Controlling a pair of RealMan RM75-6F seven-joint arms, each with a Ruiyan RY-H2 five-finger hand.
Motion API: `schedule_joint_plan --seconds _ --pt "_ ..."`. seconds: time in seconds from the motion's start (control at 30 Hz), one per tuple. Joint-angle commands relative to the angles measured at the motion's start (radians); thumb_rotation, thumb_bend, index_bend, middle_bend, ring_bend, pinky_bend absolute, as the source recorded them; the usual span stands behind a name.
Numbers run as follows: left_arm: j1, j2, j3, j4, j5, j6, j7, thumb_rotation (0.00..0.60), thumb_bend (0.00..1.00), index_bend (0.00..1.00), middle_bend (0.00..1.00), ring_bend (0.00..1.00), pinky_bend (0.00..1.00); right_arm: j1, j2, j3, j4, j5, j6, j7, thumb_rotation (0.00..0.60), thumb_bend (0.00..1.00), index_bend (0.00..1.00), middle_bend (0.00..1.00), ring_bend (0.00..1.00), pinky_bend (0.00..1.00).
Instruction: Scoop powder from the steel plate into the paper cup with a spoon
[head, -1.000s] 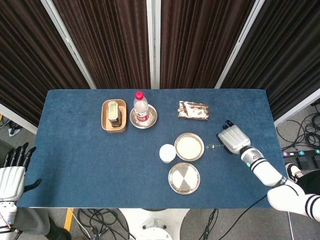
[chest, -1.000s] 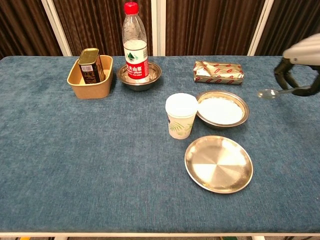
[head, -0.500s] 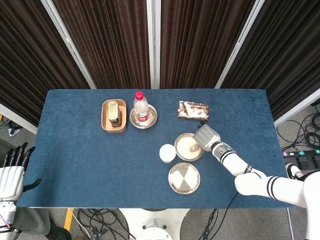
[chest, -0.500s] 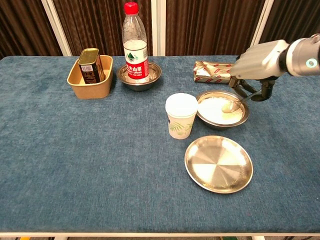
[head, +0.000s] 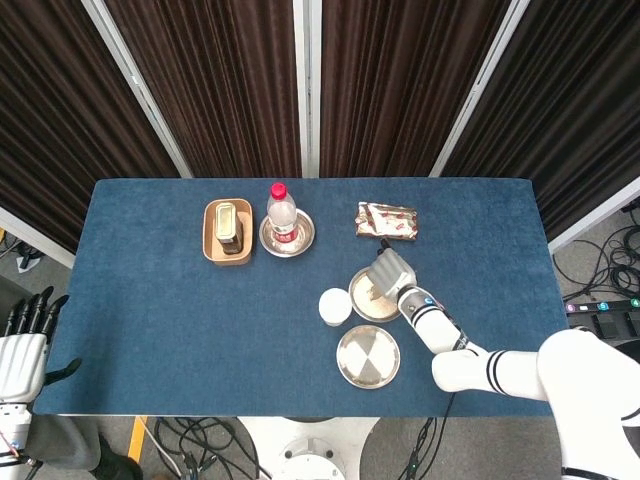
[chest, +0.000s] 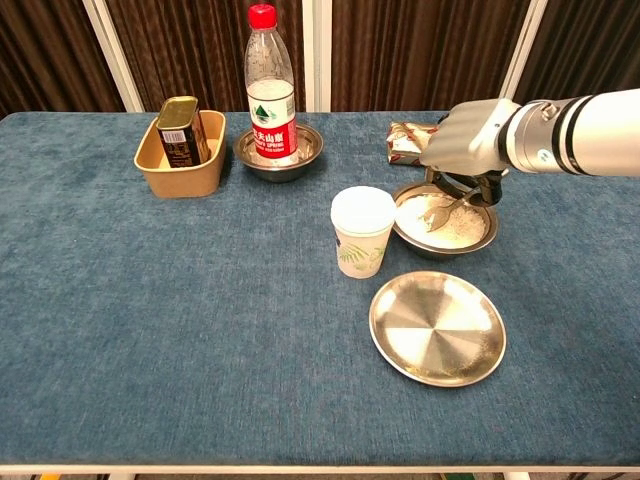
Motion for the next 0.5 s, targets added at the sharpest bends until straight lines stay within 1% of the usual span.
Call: schedule_joint_plan --seconds 0.03,0.1,0.2,0.33,0.5 --pt "0.002 -0.001 0.002 0.003 0.001 0.002 -0.003 0.600 0.14 0.16 0.11 0.06 0.05 -0.007 -0.011 0.004 0.007 -0.013 0.009 0.023 0.600 0.36 0.55 0.55 0.21 0.10" --pt "0.004 -0.002 0.002 0.005 0.003 0.005 -0.006 0.600 0.14 0.16 0.10 0.06 0.05 -0.017 -0.010 0.003 0.006 -0.027 0.014 0.043 0.600 0.36 0.55 0.55 0.21 0.10" --pt "0.007 -0.004 0.003 0.008 0.005 0.010 -0.011 0.600 0.14 0.16 0.10 0.06 0.05 -0.053 0.003 0.012 -0.001 -0.068 0.029 0.114 0.600 0.36 0.55 0.55 0.21 0.10" --pt "0.006 -0.005 0.004 0.009 0.010 0.010 -0.009 0.600 0.13 0.16 0.10 0.06 0.05 -0.119 0.034 0.017 -0.014 -0.154 0.044 0.234 0.600 0.36 0.55 0.55 0.21 0.10" --pt "0.006 0.000 0.002 -0.001 0.016 0.019 0.002 0.600 0.14 0.16 0.10 0.06 0.05 -0.184 0.069 0.021 -0.014 -0.249 0.058 0.350 0.600 0.36 0.55 0.55 0.21 0.10"
